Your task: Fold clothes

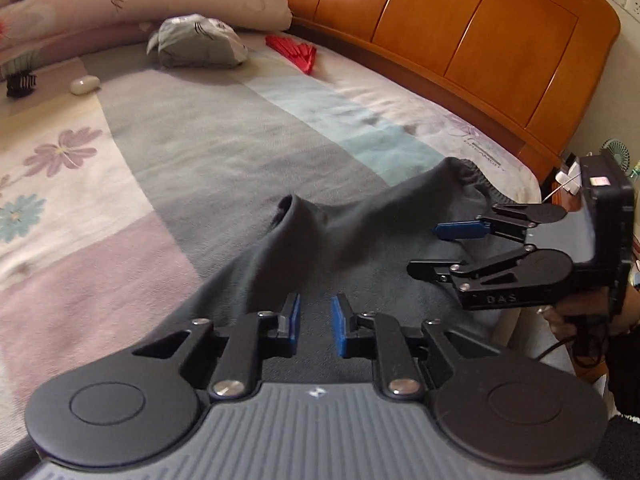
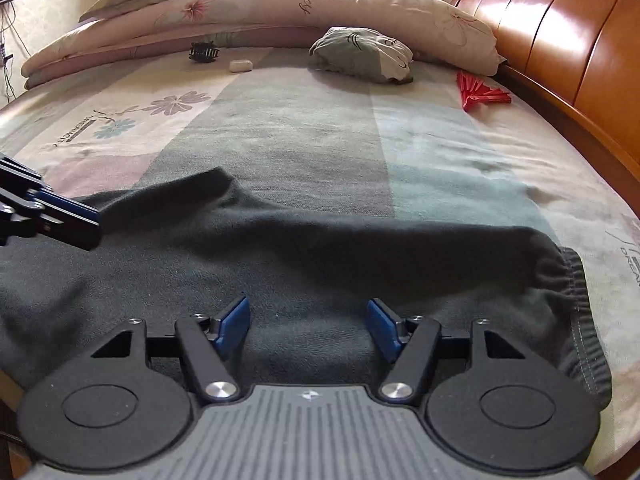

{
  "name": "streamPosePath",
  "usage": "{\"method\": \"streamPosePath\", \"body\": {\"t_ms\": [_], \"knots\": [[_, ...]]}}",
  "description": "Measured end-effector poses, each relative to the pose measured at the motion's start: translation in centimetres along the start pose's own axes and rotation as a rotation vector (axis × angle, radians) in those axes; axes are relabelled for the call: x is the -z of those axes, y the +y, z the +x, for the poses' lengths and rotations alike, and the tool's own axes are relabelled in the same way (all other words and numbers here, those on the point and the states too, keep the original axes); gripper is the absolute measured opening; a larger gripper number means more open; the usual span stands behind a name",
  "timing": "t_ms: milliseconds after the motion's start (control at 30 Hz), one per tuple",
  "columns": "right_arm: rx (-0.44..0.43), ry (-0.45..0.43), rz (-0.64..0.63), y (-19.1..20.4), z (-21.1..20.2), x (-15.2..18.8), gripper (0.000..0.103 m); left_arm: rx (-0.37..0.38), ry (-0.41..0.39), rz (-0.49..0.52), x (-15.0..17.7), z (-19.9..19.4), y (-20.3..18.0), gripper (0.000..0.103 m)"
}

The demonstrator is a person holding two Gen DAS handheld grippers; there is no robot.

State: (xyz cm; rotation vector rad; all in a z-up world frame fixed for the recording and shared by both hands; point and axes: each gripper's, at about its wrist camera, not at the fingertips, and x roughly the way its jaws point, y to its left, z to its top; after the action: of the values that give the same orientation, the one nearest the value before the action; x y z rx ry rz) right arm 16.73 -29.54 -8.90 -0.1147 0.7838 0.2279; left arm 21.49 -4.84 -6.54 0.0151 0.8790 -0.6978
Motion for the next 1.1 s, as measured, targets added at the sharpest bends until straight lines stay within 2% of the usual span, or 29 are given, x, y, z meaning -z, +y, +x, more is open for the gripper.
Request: {"method": "streamPosePath", "body": {"t_ms": [33,133,200,300,400,467,500,567,633,733,833,933,1000,1033,1100], "knots": [[-0.010,-0.005,0.011,-0.3,0.0,0.3,0.074,-0.001,0.009,-0.018,0.0,1.0,0.2,0.017],[-0.037,-0.022,0.036,-1.0,0.0,0.9,0.079,-0.092,-0.021,-0.086,-0.4,2.9,1.4,0.013],[-0.049,-0.032,0.033,-1.0,0.1,1.1,0.083,-0.123,-0.031,-0.137,-1.3,3.1,1.9,0.014],[-0.066,-0.040,0.030,-0.9,0.3,1.3,0.094,-0.200,-0.034,-0.066,-2.8,2.9,0.5,0.012],[-0.075,-0.048,0.017,-0.5,0.4,1.5,0.103,-0.102,-0.060,-0.014,-3.6,2.3,-1.4,0.018],[-0.076,-0.054,0.011,-0.4,0.5,1.7,0.103,-0.036,-0.061,0.056,-3.9,3.2,-3.1,0.031],[-0.077,-0.056,0.011,-0.4,0.5,1.7,0.103,-0.027,-0.048,0.081,-4.0,3.9,-3.6,0.032],[-0.082,-0.051,0.010,-0.5,0.0,1.6,0.103,-0.054,-0.005,0.093,-4.2,6.1,-4.0,0.032],[-0.078,-0.065,0.004,-1.1,-0.9,1.5,0.103,-0.111,0.015,0.063,-4.5,7.8,-3.2,0.029],[-0.027,-0.134,-0.019,-2.4,-2.2,0.7,0.103,-0.102,0.006,0.006,-5.2,8.1,-2.4,0.029],[-0.025,-0.170,0.009,-4.1,-1.6,-0.8,0.103,-0.116,0.014,0.038,-5.1,8.1,-2.8,0.030],[-0.039,-0.145,0.025,-5.0,0.8,-1.6,0.103,-0.116,0.007,0.010,-5.0,8.1,-2.6,0.030],[0.022,-0.094,0.061,-6.3,2.7,-1.5,0.103,-0.131,-0.003,-0.001,-5.1,8.1,-2.4,0.030],[0.058,-0.068,0.087,-7.1,3.6,-1.4,0.103,-0.137,-0.005,-0.003,-5.2,8.1,-2.2,0.026],[0.068,-0.076,0.129,-8.7,3.6,-1.2,0.102,-0.142,-0.006,0.000,-5.3,8.2,-2.1,0.026]]}}
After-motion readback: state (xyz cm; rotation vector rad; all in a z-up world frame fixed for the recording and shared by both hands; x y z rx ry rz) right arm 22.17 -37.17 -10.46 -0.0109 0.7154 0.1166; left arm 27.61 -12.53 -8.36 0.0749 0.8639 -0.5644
